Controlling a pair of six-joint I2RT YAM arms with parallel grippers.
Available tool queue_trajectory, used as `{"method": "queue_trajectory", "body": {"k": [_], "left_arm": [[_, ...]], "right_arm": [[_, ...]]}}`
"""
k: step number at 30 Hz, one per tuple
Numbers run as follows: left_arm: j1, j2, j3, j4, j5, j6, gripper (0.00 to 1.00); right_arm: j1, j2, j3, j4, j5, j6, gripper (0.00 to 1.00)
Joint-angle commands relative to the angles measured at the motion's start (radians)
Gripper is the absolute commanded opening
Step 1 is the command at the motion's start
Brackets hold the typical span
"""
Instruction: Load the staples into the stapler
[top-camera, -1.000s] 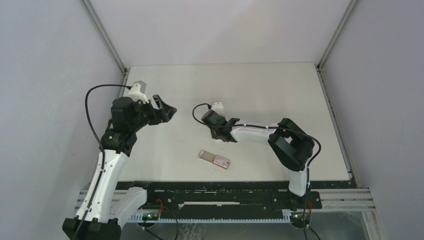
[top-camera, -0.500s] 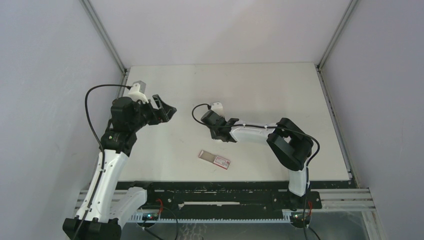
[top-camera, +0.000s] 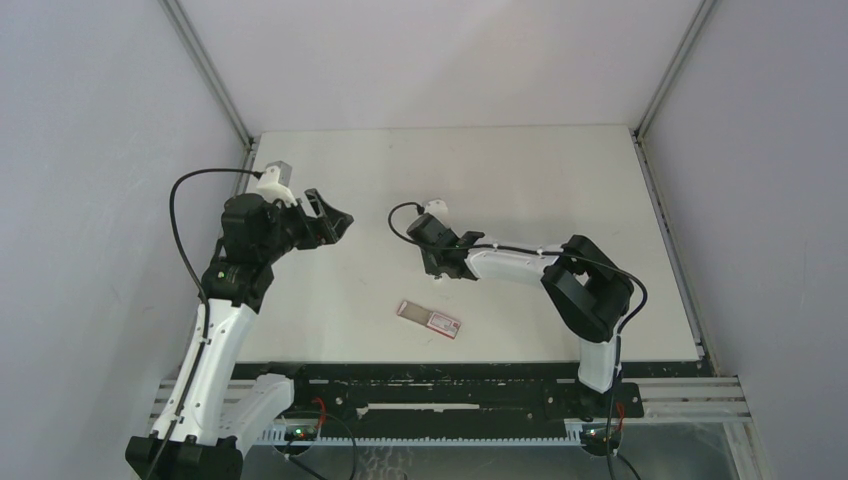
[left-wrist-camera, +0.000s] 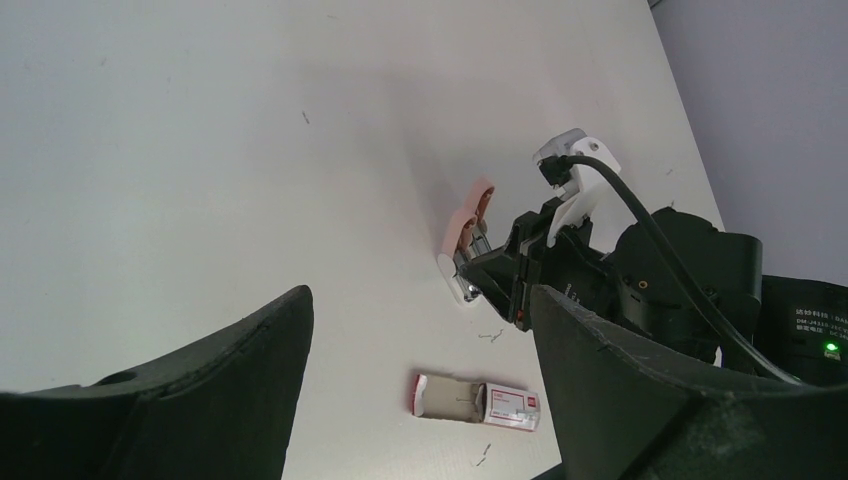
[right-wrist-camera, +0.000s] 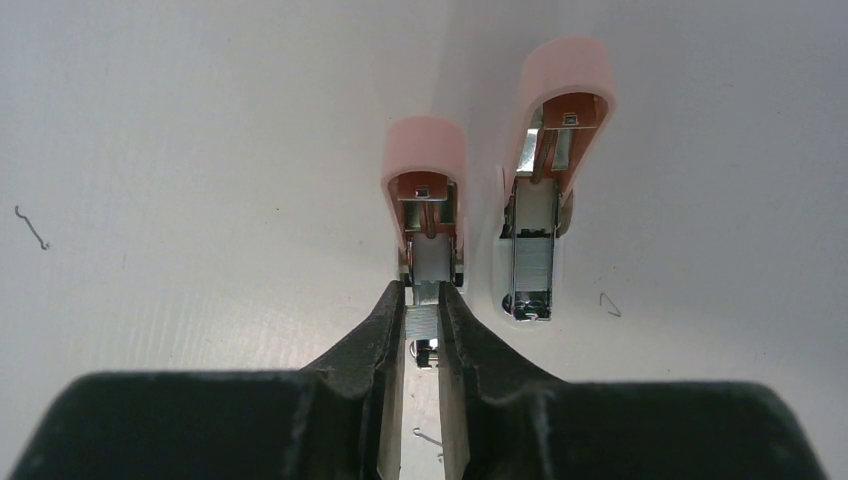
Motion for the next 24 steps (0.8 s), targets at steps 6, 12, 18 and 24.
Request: {"method": "queue_trajectory", "body": {"k": [6,12,18,24], "left_arm": [[0.008,-0.002,-0.031,0.037,0.029,-0.015,0.83],[0.008,-0.001,-0.032,0.037,0.03,-0.015,0.83],[0.008,0.003,-0.033,0.037,0.031,-0.015,0.83],[0.009,0.006,-0.033,0.038,0.033,-0.015,0.83]], "right_arm": [[-0.021,-0.084,-0.045,0.031,-0.083,-0.037,0.12],[-0.028,-0.069,-0.052,0.032,-0.071,-0.045,0.12],[-0.027,-0.056,-0.051,0.034,-0.05,-0.042,0.12],[-0.041,-0.056,-0.056,-0.002,-0.008,-0.057,0.11]]}}
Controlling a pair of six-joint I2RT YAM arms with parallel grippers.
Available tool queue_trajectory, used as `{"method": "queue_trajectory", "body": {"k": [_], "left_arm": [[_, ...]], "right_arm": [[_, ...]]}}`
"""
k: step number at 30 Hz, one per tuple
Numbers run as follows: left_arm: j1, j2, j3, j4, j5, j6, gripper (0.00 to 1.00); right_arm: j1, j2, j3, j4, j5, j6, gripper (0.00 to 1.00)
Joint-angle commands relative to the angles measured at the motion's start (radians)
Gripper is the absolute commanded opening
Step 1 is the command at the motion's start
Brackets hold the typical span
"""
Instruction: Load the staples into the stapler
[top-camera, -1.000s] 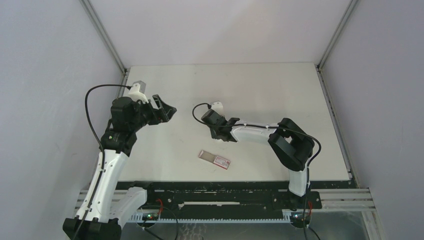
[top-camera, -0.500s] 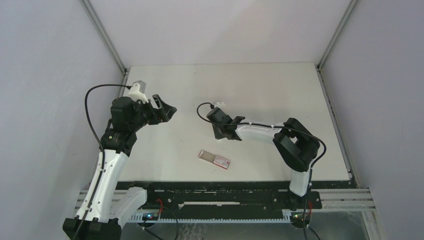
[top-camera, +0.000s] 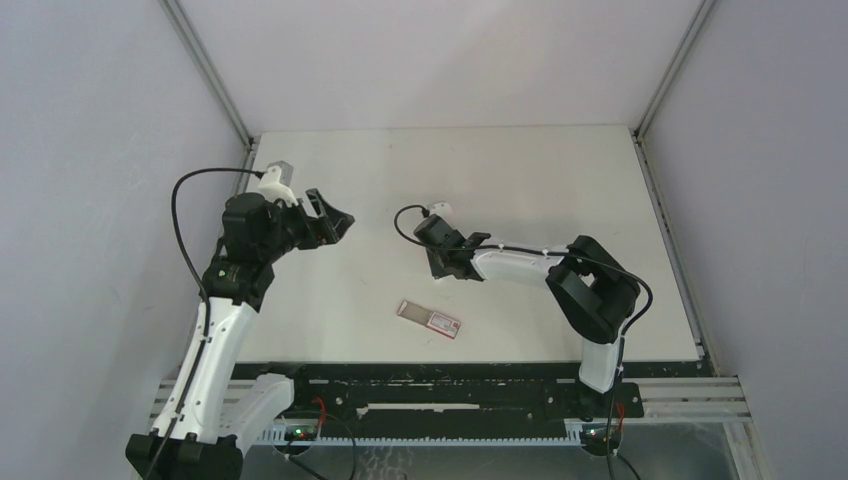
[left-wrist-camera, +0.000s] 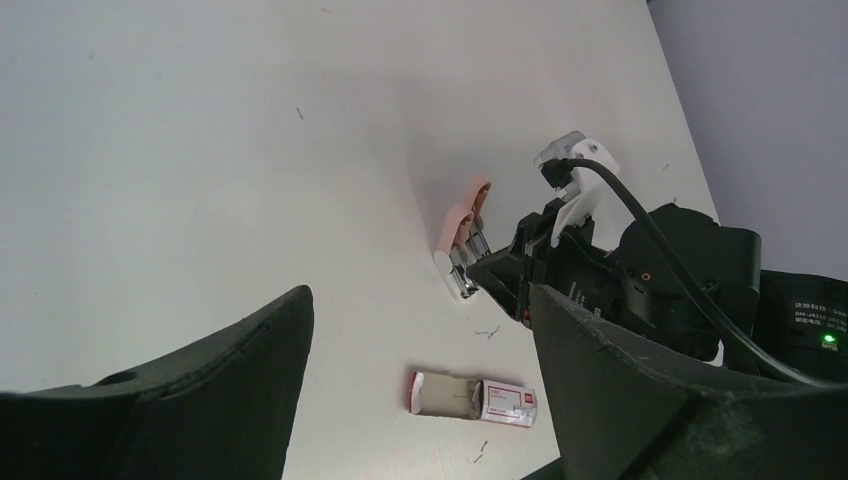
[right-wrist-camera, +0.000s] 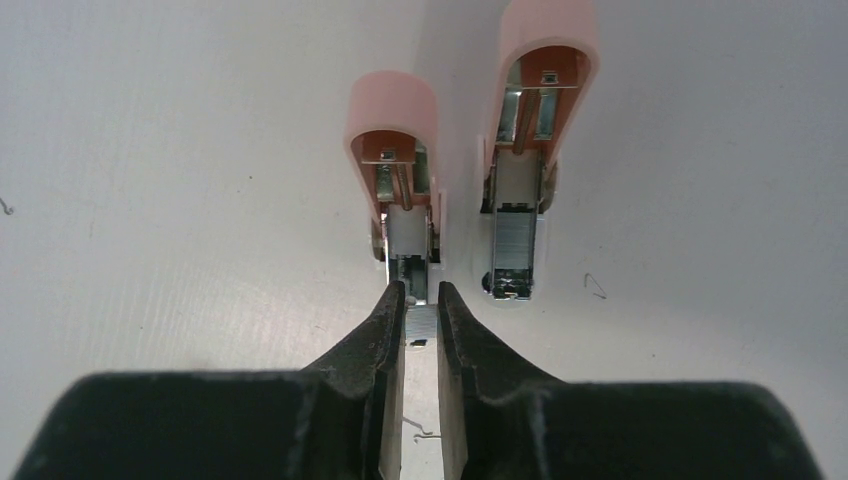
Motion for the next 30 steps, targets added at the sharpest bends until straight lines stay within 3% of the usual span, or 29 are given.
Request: {"method": "queue_trajectory", "body": {"k": [1,19,30], "left_arm": [[0.009,0.0,-0.033,0.039,0.024,-0.014,0.83],[0.011,0.011,-0.033,0.039,0.028,-0.017,0.83],[0.015,0.016,-0.036,0.043,0.033,-0.016,0.83]], "right_arm": [[-0.022,-0.031,-0.011,-0.001,0.042,-0.028,0.12],[-0.039,-0.114,-0.023,0.061,-0.061,-0.109,0.12],[-0.042,-0.071,-0.039,0.144,-0.147,-0.236,0.12]]}}
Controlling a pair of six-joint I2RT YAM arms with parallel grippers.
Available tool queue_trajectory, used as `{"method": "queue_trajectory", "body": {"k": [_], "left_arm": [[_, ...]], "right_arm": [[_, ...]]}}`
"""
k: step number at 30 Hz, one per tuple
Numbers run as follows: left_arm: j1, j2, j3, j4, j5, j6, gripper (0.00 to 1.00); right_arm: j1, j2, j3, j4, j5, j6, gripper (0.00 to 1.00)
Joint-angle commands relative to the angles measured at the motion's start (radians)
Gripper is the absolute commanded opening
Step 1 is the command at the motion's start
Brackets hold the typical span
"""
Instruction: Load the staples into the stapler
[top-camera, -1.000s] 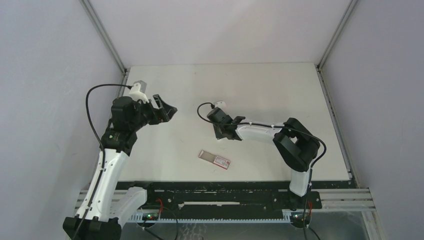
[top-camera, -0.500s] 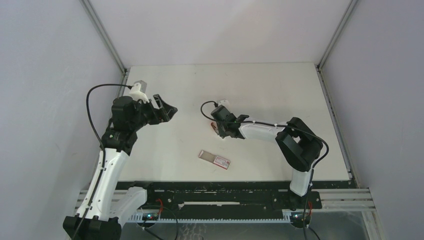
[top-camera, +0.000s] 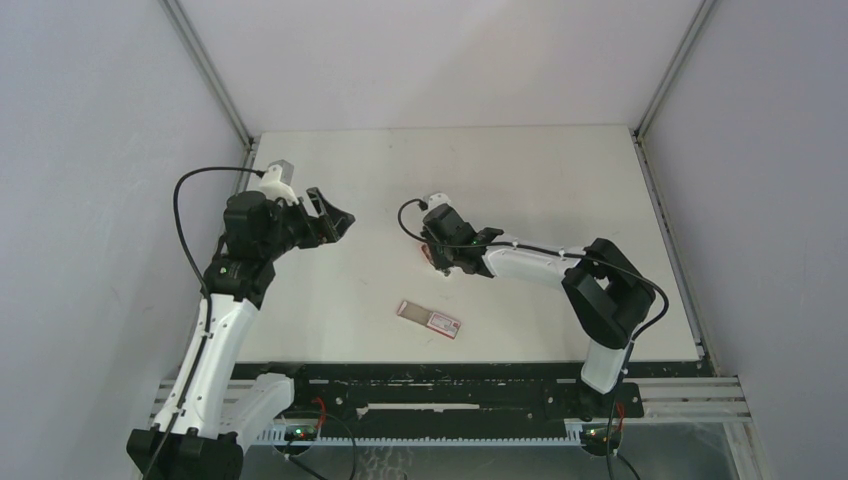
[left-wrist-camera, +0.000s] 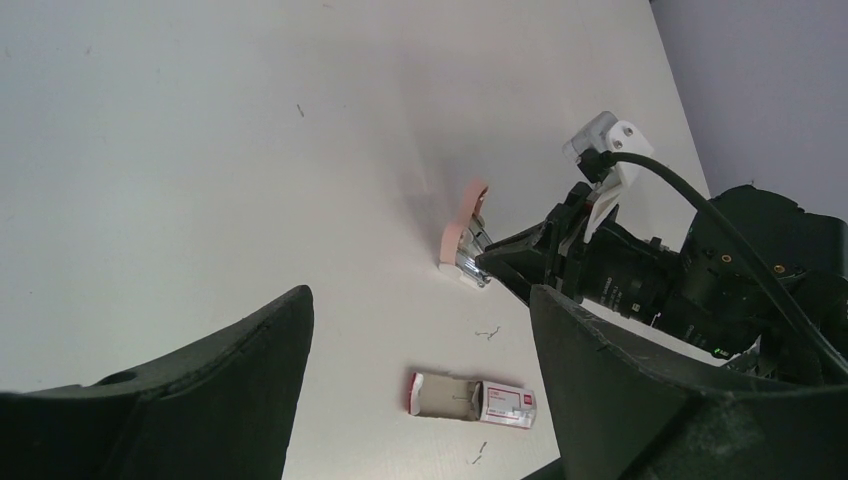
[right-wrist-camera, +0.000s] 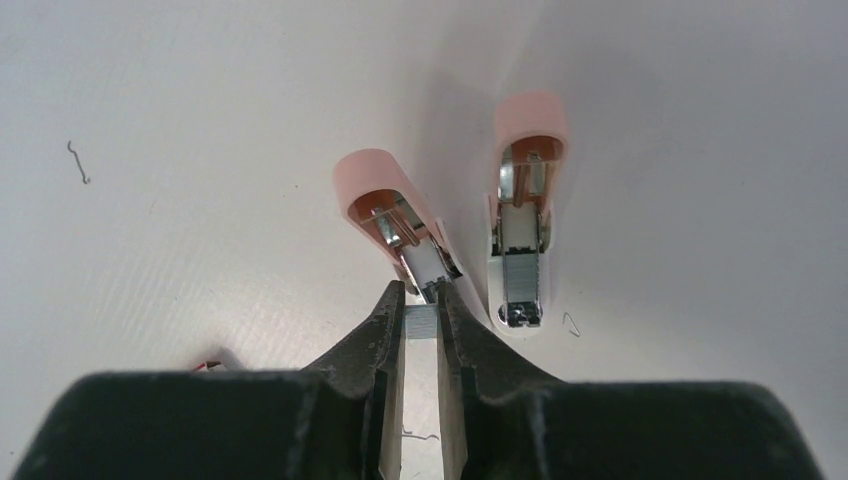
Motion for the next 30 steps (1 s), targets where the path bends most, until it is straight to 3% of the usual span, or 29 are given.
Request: {"method": "queue_trajectory", "body": {"k": [1,7,30], "left_arm": [[0.009,-0.003,-0.037,0.037,0.027,-0.009,0.83],[0.01,-0.006,-0.042,0.045,0.032,-0.002,0.83],[0.011,-0.004,-0.049,0.053,0.028,0.009,0.82]], "right_arm": [[-0.005,-0.001,-0.016,0.076,-0.047,-0.094,0.12],[-0.021,-0.008,-0.053,0.114,-0.128,-0.156,0.12],[-0.061,0.025,-0.081,0.163,-0.203,-0.294,0.12]]}}
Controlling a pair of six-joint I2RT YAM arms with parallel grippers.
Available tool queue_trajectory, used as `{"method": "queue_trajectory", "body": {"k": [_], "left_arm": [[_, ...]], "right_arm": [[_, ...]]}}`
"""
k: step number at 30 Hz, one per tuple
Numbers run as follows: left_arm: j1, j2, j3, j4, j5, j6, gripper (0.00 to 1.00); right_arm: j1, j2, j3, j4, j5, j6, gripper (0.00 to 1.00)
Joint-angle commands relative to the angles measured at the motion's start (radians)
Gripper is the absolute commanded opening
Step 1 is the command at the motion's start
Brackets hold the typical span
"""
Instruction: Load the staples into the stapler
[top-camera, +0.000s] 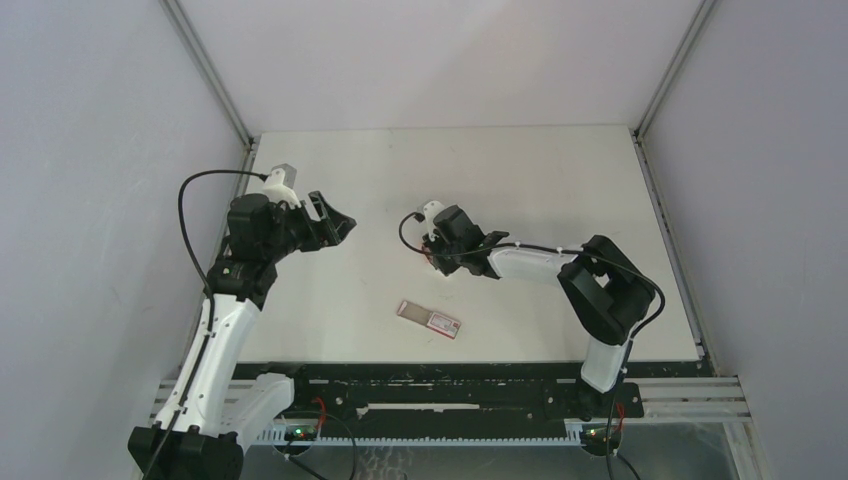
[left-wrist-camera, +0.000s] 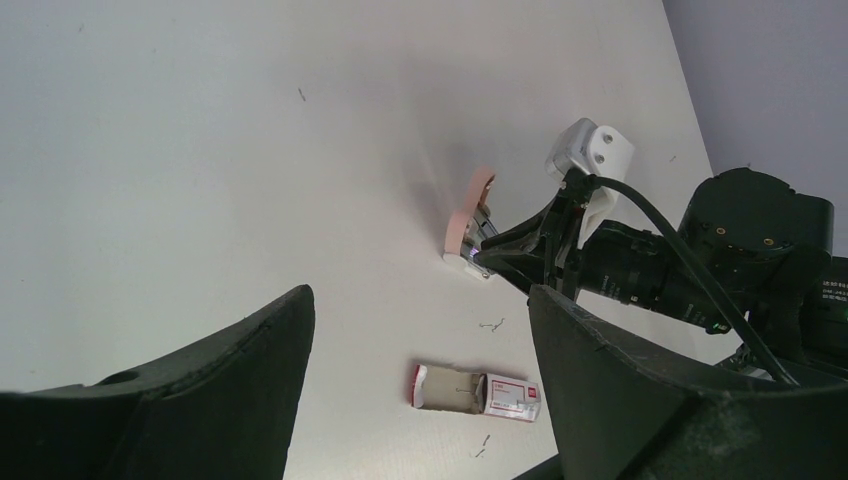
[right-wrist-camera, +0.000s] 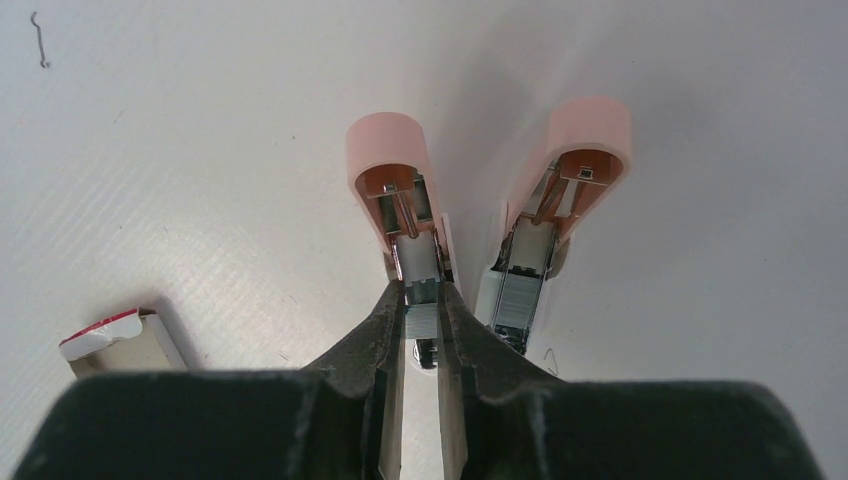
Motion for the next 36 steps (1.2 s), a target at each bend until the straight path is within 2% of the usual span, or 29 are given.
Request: {"method": "queue_trajectory", "body": {"k": [1,36], "left_arm": [[0.01,-0.005,-0.018,0.046,0.023,0.008,0.82],[0.01,0.0,-0.018,0.049,0.028,0.01,0.82]], "right_arm": [[-0.011,0.014,-0.003,0.047,-0.025,-0.035,0.12],[-0.035,0.049,-0.003,0.035,-0.107,-0.098,0.1]]}}
